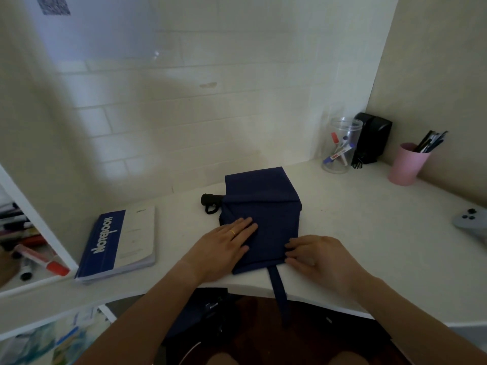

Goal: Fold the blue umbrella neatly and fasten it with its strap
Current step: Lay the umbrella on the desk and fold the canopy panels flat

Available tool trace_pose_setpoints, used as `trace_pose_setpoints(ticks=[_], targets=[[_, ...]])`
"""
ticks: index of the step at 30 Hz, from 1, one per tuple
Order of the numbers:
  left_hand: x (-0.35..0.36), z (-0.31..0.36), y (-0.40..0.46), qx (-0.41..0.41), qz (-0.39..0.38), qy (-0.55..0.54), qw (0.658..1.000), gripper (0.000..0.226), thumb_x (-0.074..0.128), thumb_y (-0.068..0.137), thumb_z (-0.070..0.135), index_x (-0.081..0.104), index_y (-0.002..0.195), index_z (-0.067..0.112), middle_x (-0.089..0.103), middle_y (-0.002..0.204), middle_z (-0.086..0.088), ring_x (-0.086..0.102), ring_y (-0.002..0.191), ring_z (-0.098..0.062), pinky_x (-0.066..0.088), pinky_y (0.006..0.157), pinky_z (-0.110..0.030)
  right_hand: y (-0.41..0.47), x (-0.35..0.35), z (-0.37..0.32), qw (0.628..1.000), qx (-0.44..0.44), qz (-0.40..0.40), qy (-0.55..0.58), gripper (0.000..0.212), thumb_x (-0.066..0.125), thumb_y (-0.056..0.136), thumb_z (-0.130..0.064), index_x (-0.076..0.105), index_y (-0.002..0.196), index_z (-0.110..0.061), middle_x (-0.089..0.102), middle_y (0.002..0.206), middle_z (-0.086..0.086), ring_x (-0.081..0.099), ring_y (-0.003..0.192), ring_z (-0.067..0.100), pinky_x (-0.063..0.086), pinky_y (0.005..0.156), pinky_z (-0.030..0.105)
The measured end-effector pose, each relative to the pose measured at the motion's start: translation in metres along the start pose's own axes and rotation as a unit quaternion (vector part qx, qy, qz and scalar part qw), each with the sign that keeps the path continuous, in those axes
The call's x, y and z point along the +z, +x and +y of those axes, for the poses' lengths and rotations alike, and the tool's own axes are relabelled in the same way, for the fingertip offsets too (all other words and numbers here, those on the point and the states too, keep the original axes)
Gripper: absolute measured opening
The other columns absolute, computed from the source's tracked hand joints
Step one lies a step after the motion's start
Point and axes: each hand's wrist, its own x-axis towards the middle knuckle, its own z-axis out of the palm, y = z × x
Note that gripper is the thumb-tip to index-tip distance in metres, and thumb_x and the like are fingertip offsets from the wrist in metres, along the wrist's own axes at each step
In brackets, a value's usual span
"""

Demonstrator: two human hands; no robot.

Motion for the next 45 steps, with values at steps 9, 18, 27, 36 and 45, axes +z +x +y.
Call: trace_pose_setpoints(ticks=[9,18,27,36,45], targets=[[-0.002,-0.001,-0.001,0.010,-0.045,0.008,0.999,0.066,-0.002,0.101,0.056,0.010,0.162,0.031,0.002,0.170,0.006,0.002,0.156,-0.010,0.016,0.127,-0.034,0.046,-0.008,-0.025,0.999,0.003,0.036,-0.010,0.033,0.047,0.102,-0.042,0.075,0.110,-0.026,0.067,0.121,-0.013,0.058,0.114,0.006,0.051,0.098,0.031],[0.005,-0.016,-0.004,-0.040,-0.082,-0.001,0.996,0.060,0.006,0.097,0.073,-0.012,0.152,0.058,-0.015,0.169,0.009,-0.010,0.156,-0.010,0.004,0.127,-0.041,0.045,0.016,0.017,0.961,0.059,-0.251,-0.099,0.074,0.014,0.094,-0.076,-0.010,0.156,-0.043,-0.022,0.163,-0.021,-0.023,0.148,-0.003,-0.006,0.126,0.034],[0.010,-0.019,-0.001,-0.065,-0.073,-0.025,0.995,0.063,0.010,0.093,0.080,-0.014,0.149,0.063,-0.017,0.168,0.011,-0.015,0.155,-0.009,-0.003,0.127,-0.047,0.075,-0.021,0.012,0.978,0.143,-0.155,0.011,0.055,0.044,0.089,-0.073,0.059,0.132,-0.043,0.054,0.141,-0.024,0.049,0.130,0.001,0.041,0.110,0.031],[0.007,-0.017,-0.002,-0.070,-0.073,-0.035,0.994,0.062,0.011,0.094,0.078,-0.011,0.149,0.062,-0.017,0.169,0.011,-0.015,0.155,-0.010,-0.005,0.126,-0.046,0.196,-0.031,0.053,0.864,0.402,-0.010,0.302,0.058,0.080,0.078,-0.044,0.064,0.124,-0.013,0.065,0.118,0.003,0.062,0.109,0.024,0.053,0.096,0.041],[0.009,-0.018,-0.003,-0.070,-0.059,-0.031,0.995,0.064,0.011,0.094,0.079,-0.007,0.152,0.059,-0.009,0.170,0.008,-0.008,0.156,-0.013,-0.004,0.126,-0.046,0.184,-0.057,0.027,0.912,0.272,0.042,0.303,0.010,0.082,0.081,-0.019,0.081,0.091,-0.017,0.077,0.090,-0.001,0.069,0.085,0.007,0.050,0.073,0.018]])
